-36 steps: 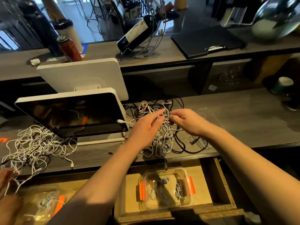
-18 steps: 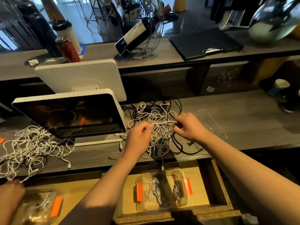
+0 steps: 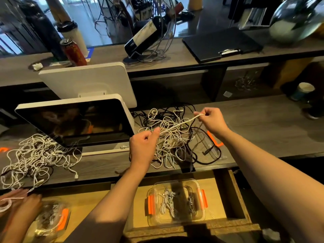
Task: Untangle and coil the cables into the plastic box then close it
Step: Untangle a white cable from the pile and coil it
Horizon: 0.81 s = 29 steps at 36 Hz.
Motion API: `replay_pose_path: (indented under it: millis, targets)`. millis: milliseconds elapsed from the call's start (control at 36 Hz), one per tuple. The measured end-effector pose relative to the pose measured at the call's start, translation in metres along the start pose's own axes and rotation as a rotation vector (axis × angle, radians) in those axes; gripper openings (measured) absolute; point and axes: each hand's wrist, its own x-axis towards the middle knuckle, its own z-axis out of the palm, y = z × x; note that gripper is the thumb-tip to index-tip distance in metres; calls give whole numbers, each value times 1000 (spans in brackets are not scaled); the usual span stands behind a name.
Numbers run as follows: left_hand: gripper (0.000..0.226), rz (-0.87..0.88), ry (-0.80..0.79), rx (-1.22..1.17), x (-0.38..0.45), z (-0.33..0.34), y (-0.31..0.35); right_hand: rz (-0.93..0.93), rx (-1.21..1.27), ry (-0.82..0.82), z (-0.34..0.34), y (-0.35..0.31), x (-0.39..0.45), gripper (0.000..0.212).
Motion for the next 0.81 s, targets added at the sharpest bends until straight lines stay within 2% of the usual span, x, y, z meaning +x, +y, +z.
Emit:
replay_pose_path:
  millis: [56, 111, 250, 306, 389, 472, 583, 667, 722, 806]
  targets:
    - [60, -21, 14, -7, 2, 0, -2, -14, 53, 27, -4, -9, 6, 36]
    - [58, -44, 28, -1, 4, -1, -1, -28, 63, -20, -9, -17, 10, 37]
    - [54, -124, 99, 66, 17, -5, -3, -13, 18, -453, -29, -38, 9, 19]
    - [50, -129, 79, 82, 24, -6, -7, -9, 41, -524, -33, -43, 9, 18]
    - [40, -136, -9, 79, 31, -1, -7, -34, 48, -506, -28, -48, 8, 23]
    - [20, -110, -113, 103, 33, 13, 8, -110, -45, -518, -18, -51, 4, 22]
    - [42, -113, -287, 120, 40, 31, 26, -176, -143, -619, -3, -53, -3, 21]
    - [44, -55, -421, 258, 45, 42, 37, -215, -192, -671, 4, -58, -5, 19]
    - [41, -9, -460, 341, 46, 46, 42, -220, -175, -670, 5, -61, -7, 15]
    - [53, 25, -456, 396, 49, 49, 43, -241, -172, -584, 6, -60, -7, 11]
